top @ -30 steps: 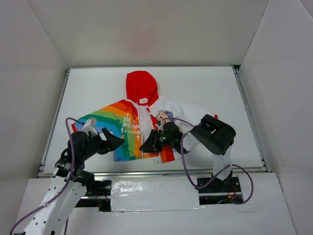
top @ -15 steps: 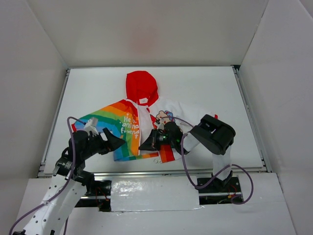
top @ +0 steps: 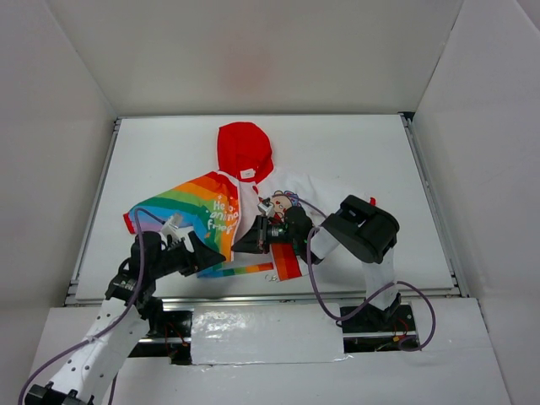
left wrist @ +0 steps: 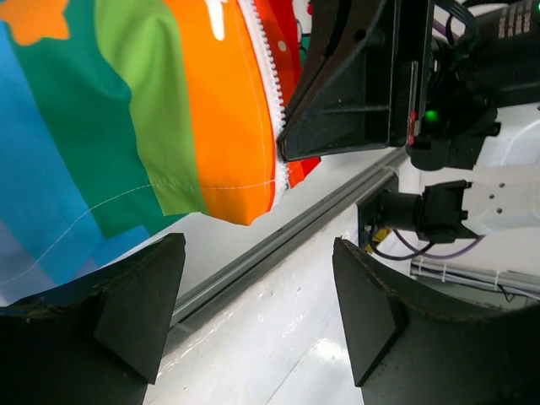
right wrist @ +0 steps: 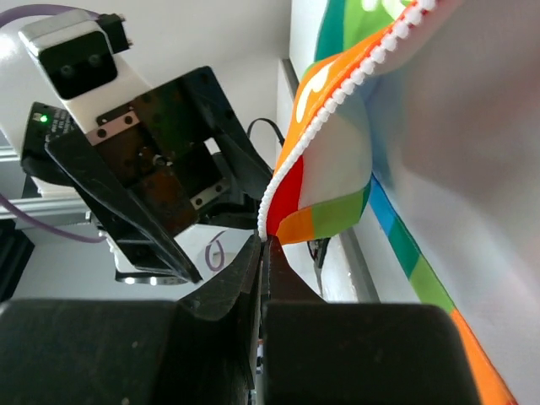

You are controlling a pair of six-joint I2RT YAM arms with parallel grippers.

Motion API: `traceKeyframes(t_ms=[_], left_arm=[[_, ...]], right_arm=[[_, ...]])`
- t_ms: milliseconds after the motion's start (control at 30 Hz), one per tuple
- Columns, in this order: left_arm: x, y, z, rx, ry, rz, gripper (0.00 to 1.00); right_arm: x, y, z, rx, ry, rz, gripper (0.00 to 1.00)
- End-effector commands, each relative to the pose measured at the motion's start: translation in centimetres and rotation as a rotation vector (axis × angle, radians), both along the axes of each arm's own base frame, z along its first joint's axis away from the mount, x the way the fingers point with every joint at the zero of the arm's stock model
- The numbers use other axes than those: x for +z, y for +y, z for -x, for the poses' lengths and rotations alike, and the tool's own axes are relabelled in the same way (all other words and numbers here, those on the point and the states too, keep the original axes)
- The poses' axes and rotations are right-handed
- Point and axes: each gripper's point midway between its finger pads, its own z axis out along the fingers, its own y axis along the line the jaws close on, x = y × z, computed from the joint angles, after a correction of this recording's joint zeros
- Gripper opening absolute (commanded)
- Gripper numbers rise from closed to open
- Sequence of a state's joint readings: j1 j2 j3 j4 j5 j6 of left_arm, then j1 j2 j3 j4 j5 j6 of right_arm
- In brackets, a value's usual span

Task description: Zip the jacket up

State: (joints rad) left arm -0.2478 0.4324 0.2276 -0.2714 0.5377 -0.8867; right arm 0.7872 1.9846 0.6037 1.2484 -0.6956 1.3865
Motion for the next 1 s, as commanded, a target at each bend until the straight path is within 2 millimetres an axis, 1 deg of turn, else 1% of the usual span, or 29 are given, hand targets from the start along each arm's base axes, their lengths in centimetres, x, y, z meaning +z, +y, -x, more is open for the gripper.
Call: traceKeyframes(t_ms=[0,33,100,133,167,233,267,367,500,533,567,633,667,800,833,900,933,967], left_arm=[[2.0,-1.2,-0.1,-0.065,-0.082,0.079,0.82],[2.0,-1.3,-0.2,-0.066,-0.089,0.085,0.80],[1.9,-1.4,-0.2,-0.072,-0.104,0.099,0.77],[1.8,-1.5,-0.3,-0.069,-0.100,0.105,0.76],[1.3,-1.5,-0.2,-0.068,-0.088,0.102,0.76],[1.1,-1.5,-0.4,-0.073,-0.098,0.102,0.72],[0.6,-1.5,-0.4,-0.068,-0.084,0.094,0.71],[0.1,-1.4,-0.7,-0.062,-0.086,0.079,0.69],[0.5,-1.3,-0.9,-0.056,-0.107,0.073,0.68],[1.0,-1.3,-1.3,-0.054,-0.141,0.079,0.68],[1.2,-1.3,-1.4,-0.053,-0.150,0.081,0.68],[1.3,-1.1,-1.7,-0.041,-0.166,0.067,0.65],[1.1,-1.1,-1.8,-0.038,-0.163,0.058,0.65],[0.5,-0.9,-2.1,-0.045,-0.166,0.016,0.55],[0.1,-0.9,-2.1,-0.046,-0.152,0.012,0.54],[0.1,-1.1,-2.2,-0.055,-0.159,0.022,0.51],[-0.2,-1.1,-2.0,-0.062,-0.147,0.026,0.51],[-0.1,-1.2,-2.1,-0.065,-0.159,0.033,0.51]], right_arm=[[3.8,0.7,-0.3,0.030,-0.103,-0.097,0.00],[3.3,0.8,-0.4,0.034,-0.086,-0.074,0.00],[3.6,1.1,-0.1,0.045,-0.098,-0.073,0.00],[3.4,1.2,0.0,0.050,-0.092,-0.062,0.00],[3.5,1.4,0.0,0.056,-0.101,-0.060,0.00],[3.2,1.7,0.2,0.066,-0.094,-0.044,0.00],[3.4,1.8,0.4,0.071,-0.104,-0.047,0.00],[3.2,2.0,0.5,0.079,-0.100,-0.038,0.00],[2.8,2.1,0.4,0.079,-0.103,-0.016,0.00],[2.8,2.1,0.4,0.081,-0.105,-0.015,0.00],[2.7,2.1,0.4,0.082,-0.104,-0.014,0.00],[2.8,2.1,0.3,0.079,-0.103,-0.018,0.00],[2.7,2.1,0.4,0.082,-0.104,-0.017,0.00],[2.7,2.1,0.5,0.089,-0.102,-0.012,0.00],[2.8,2.2,0.5,0.090,-0.105,-0.014,0.00],[3.0,2.2,0.5,0.092,-0.106,-0.015,0.00],[3.0,2.2,0.5,0.092,-0.108,-0.014,0.00],[3.2,2.3,0.4,0.092,-0.110,-0.015,0.00]])
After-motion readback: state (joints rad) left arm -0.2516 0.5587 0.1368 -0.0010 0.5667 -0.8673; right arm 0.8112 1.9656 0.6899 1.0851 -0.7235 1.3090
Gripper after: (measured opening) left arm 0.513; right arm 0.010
